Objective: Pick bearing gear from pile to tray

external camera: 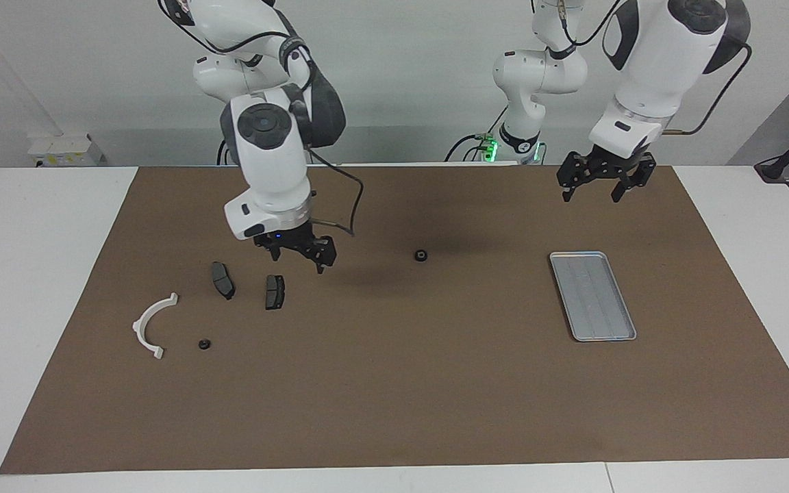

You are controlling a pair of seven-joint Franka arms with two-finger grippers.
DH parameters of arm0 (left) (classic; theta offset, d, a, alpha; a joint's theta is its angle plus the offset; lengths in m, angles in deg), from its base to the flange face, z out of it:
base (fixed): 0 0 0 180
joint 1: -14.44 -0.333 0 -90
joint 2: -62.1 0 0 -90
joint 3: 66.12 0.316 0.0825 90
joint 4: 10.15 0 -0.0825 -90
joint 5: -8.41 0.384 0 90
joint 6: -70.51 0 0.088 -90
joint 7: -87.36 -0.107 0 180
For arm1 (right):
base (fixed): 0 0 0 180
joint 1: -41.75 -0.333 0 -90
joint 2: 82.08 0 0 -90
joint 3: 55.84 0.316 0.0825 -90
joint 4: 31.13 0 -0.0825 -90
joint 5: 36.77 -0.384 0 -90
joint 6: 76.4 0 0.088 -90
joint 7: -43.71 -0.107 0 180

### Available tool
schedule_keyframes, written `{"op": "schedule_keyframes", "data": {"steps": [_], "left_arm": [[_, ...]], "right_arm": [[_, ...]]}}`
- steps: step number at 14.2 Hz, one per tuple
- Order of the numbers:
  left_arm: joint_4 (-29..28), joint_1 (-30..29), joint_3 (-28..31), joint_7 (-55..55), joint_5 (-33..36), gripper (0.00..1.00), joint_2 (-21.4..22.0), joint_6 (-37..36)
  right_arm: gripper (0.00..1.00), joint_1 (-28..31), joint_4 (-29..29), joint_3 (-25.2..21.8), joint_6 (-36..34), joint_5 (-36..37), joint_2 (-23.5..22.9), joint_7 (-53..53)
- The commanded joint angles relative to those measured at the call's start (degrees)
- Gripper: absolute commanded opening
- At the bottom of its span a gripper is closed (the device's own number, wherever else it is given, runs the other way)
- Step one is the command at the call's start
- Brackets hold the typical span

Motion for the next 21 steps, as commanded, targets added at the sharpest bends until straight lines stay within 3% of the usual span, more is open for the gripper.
{"op": "schedule_keyframes", "data": {"steps": [1,5,10,12,15,21], "left_arm": [[-7.32,4.58,0.73,7.47,-0.37,1.00,4.23,5.88],[-9.78,9.32,0.64,15.55,-0.19,1.00,2.84,8.68],[-11.02,16.79,0.64,26.61,3.31,1.00,-3.48,14.57],[-11.11,19.43,0.64,30.85,3.68,1.00,-6.91,18.79],[-11.28,20.58,0.47,31.82,3.68,1.00,-8.58,19.86],[-11.11,23.13,0.47,34.82,3.24,1.00,-14.83,26.71]], "right_arm": [[1.00,5.52,1.23,0.76,0.32,0.71,0.69,9.98],[1.00,11.42,2.37,0.67,2.16,0.97,-0.27,14.67],[1.00,16.34,7.37,0.67,14.72,5.45,-4.92,16.78],[1.00,16.53,8.18,0.59,17.80,6.42,-7.03,15.56],[1.00,17.49,7.48,0.58,21.85,6.51,-10.55,10.04],[0.99,16.70,3.87,0.67,23.61,6.33,-15.48,2.81]]}}
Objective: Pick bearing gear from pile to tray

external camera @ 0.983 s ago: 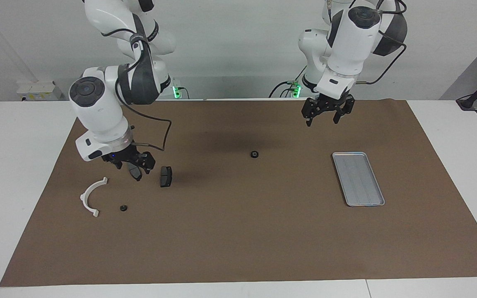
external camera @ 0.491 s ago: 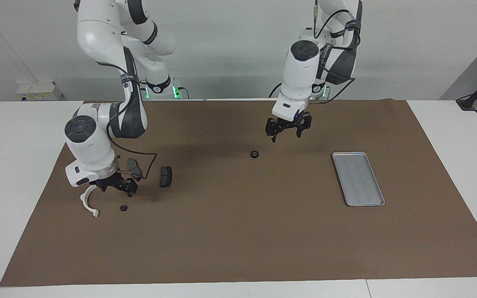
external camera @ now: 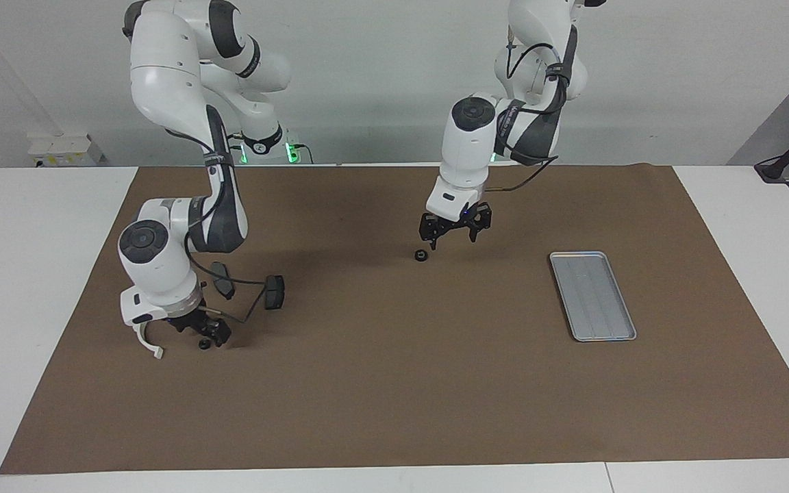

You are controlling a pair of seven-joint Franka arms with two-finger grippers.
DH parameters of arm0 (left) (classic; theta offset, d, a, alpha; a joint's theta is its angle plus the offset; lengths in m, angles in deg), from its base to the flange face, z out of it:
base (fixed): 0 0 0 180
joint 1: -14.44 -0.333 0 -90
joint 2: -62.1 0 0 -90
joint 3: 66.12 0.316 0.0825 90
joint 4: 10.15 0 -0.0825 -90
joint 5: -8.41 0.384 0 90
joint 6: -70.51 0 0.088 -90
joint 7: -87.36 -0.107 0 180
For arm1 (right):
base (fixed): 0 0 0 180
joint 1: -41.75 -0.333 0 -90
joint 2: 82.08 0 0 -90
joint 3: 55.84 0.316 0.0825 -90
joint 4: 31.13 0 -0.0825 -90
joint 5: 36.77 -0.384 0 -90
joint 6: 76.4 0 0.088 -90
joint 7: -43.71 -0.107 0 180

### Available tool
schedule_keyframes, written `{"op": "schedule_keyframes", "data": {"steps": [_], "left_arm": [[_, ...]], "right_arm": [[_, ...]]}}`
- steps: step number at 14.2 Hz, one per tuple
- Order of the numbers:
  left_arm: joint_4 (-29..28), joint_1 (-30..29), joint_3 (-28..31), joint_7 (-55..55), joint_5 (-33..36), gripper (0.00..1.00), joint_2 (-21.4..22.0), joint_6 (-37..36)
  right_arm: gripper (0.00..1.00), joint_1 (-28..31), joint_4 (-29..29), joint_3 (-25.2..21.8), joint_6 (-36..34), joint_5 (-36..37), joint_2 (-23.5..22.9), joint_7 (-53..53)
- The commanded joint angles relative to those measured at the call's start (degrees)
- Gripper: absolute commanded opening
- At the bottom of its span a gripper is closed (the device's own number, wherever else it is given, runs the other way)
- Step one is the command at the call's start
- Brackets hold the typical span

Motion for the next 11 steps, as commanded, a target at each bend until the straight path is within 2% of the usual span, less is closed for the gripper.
{"op": "schedule_keyframes", "data": {"steps": [1,7,11], "left_arm": [[-0.35,1.56,0.82,1.65,0.57,1.00,-1.83,3.90],[-3.25,3.92,0.73,1.82,0.40,1.00,-3.33,6.56],[-5.53,5.95,0.73,3.75,0.22,1.00,-2.63,7.08]], "right_arm": [[0.99,0.50,-2.13,0.56,1.66,0.90,-2.21,-1.99],[0.92,1.12,-1.52,0.65,1.84,0.37,-2.91,-1.99],[0.81,1.12,-1.52,0.65,1.49,0.20,-2.91,-1.99]]}}
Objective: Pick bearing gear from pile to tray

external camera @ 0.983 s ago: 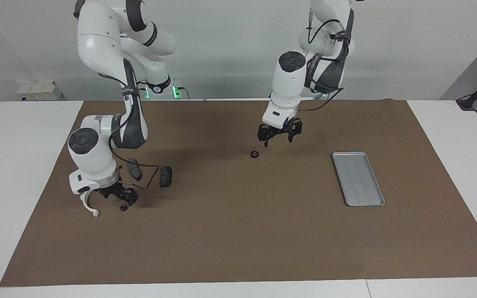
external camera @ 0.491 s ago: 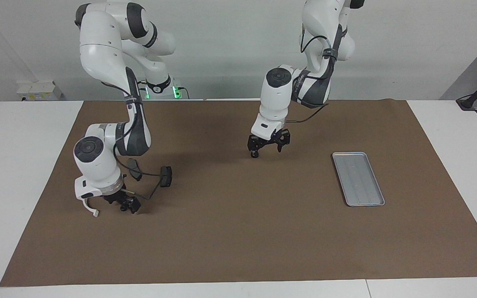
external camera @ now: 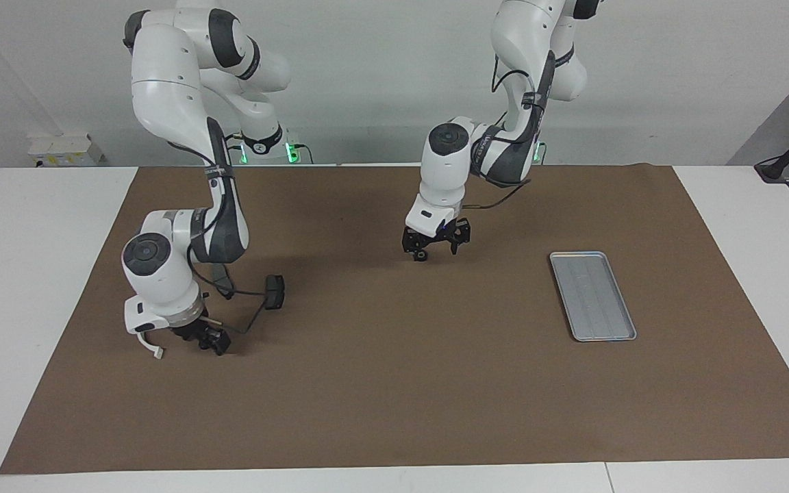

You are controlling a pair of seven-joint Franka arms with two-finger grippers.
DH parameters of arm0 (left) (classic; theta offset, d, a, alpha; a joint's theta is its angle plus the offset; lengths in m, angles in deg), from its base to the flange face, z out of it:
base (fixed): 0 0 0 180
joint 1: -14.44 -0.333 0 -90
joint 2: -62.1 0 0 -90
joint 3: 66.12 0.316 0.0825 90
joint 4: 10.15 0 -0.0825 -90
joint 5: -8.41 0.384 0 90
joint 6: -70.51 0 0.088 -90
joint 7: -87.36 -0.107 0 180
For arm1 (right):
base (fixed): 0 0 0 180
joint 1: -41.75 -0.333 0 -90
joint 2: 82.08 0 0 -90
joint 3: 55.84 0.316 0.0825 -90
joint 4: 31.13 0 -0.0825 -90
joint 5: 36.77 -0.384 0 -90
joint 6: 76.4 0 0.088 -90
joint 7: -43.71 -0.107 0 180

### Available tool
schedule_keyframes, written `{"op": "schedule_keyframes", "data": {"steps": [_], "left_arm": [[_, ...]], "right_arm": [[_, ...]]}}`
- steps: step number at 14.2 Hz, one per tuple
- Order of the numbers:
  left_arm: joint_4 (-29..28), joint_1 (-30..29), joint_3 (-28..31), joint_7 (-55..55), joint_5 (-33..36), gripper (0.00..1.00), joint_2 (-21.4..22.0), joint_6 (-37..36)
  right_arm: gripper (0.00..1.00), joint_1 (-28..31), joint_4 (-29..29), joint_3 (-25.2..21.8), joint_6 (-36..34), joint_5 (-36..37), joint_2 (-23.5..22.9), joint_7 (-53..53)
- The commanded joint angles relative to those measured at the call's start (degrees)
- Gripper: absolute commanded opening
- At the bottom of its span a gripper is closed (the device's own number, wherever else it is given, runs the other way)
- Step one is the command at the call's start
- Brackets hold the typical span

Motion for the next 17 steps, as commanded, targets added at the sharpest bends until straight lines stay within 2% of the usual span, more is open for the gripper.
{"op": "schedule_keyframes", "data": {"steps": [1,5,7,9,11,17], "left_arm": [[-2.61,2.02,0.93,1.71,0.14,1.00,1.32,1.94],[-3.05,2.10,0.84,1.62,-0.91,1.00,0.70,3.69],[-4.97,2.28,0.84,1.10,-0.92,1.00,0.70,5.70],[-7.08,2.28,0.93,1.01,-0.92,1.00,0.61,9.21],[-7.97,2.28,0.84,0.83,-0.92,1.00,0.61,10.81],[-7.97,3.42,0.93,0.66,-0.92,1.00,0.26,11.69]], "right_arm": [[0.76,0.75,-0.53,0.70,0.34,0.25,-0.58,-1.06],[0.52,0.75,-0.35,0.79,0.43,0.16,-0.58,-0.98],[0.43,0.75,-0.26,0.79,0.52,-0.10,-0.58,-0.98],[0.24,0.84,-0.18,0.79,0.43,-0.10,-0.58,-0.71],[0.00,0.75,-0.09,0.79,0.43,-0.01,-0.58,-0.45],[0.00,0.75,-0.26,0.79,-0.36,0.08,-0.49,0.52]]}}
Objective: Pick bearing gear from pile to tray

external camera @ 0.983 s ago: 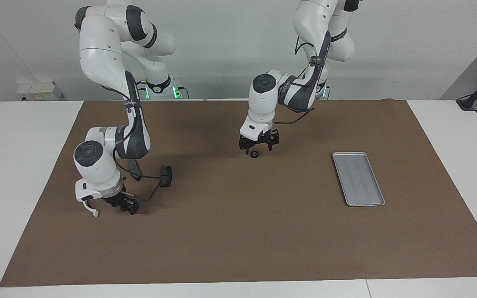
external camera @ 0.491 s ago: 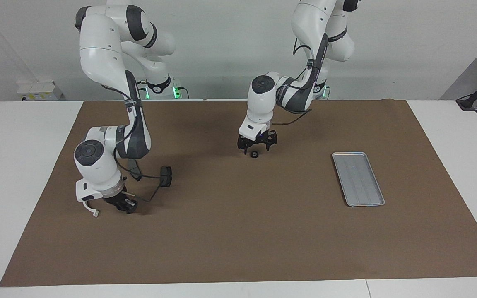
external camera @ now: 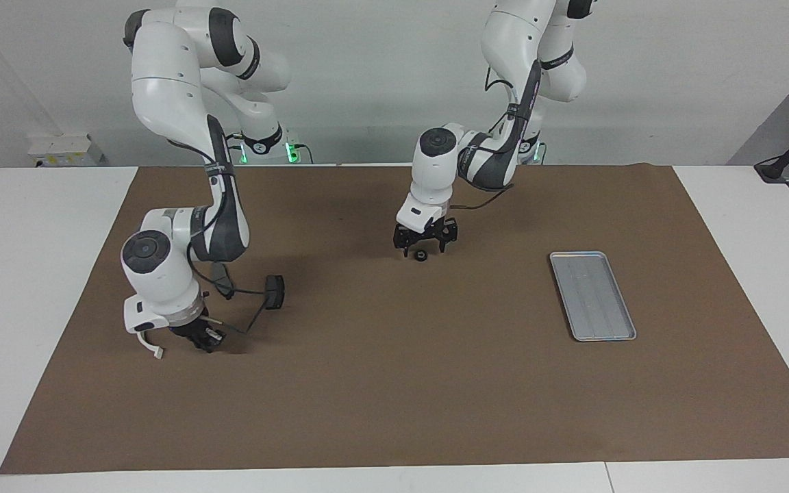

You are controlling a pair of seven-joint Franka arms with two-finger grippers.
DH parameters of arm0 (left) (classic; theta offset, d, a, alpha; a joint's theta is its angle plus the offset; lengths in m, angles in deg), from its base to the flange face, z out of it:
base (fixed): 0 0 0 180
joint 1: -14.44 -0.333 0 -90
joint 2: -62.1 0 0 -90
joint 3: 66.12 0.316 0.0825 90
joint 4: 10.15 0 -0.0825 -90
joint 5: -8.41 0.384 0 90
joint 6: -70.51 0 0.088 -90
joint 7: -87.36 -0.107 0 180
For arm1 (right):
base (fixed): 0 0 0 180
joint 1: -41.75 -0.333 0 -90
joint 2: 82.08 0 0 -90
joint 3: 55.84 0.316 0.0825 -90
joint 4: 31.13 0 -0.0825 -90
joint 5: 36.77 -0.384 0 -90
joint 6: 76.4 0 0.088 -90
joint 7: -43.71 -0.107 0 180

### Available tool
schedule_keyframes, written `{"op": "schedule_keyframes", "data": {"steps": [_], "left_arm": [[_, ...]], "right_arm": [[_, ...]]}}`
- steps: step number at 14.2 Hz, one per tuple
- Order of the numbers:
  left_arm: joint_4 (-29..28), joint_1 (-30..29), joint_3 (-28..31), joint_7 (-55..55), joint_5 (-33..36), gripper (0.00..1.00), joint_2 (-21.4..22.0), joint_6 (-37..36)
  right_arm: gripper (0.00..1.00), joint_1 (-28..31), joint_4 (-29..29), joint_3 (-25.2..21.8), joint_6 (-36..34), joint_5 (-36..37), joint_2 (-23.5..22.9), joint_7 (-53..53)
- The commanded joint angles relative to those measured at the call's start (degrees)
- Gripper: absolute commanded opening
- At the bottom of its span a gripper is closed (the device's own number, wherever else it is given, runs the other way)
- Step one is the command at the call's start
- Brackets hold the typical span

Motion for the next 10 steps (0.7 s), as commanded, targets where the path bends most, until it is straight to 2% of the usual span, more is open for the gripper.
{"op": "schedule_keyframes", "data": {"steps": [1,6,10], "left_arm": [[-1.04,1.90,0.98,-0.49,-0.55,1.00,-0.07,2.46],[-1.13,2.08,1.07,-0.67,-0.55,1.00,-0.96,2.46],[-1.57,2.08,1.07,-1.55,-0.46,1.00,-0.87,2.03]], "right_arm": [[0.00,0.73,0.11,0.44,-0.39,0.18,-0.68,0.65],[0.00,0.03,-3.14,0.79,-7.76,0.36,0.11,0.74],[0.00,-0.15,-3.41,0.88,-12.51,0.36,3.36,2.75]]}}
